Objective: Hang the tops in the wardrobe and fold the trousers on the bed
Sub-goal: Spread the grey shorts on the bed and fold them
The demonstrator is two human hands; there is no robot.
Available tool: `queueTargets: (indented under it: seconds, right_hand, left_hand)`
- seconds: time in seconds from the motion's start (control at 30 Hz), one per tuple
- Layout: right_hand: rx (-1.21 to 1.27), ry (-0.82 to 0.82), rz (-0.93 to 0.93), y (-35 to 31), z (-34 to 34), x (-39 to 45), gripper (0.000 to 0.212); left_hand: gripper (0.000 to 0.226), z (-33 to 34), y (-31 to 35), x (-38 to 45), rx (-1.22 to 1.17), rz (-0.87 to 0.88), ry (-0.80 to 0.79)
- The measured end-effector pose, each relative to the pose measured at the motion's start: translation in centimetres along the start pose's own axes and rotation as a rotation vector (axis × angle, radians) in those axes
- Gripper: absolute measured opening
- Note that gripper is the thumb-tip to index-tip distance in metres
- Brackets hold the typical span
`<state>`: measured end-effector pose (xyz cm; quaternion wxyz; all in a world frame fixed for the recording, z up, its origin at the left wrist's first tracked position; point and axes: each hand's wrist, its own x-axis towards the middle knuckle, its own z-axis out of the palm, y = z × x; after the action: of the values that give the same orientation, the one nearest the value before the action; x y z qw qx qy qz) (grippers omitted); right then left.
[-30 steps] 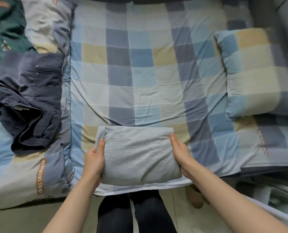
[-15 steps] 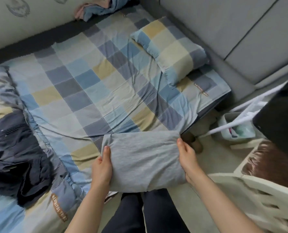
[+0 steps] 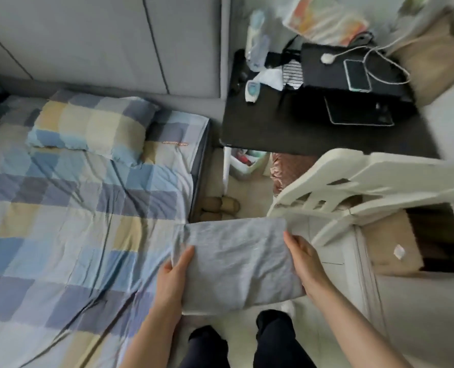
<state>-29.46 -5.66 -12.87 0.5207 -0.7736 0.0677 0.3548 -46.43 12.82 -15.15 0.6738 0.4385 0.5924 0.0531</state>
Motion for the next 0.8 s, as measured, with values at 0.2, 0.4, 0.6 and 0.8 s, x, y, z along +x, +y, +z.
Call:
queueTargets:
  seconds: [0.2,0.4,0.6,0.8]
  right_hand:
    - [0.102,0.242,0.019,2.7,-15.8,1.8,0.049]
    - [0.129,0.47,0.037,4.8,-30.3,2.7,0.049]
    - [0.28,0.648,0.193,8.0,-39.3,1.9,0.031]
    - [0.449,0.829,0.29,10.6,-42.9,0.8,0.032]
  left_hand:
    - [0.033,16.8,0.3,-3.5,0.128,0.027,-0.188]
    - [0.045,32.5,-2.1,-6.8,0.243,-0.04,-0.373]
    - [0.046,43.5,-3.8,-8.9,0.453,-0.086,-0.554]
    - [0.053,51.6,-4.9,-9.0,0.717,-0.112,-0.797]
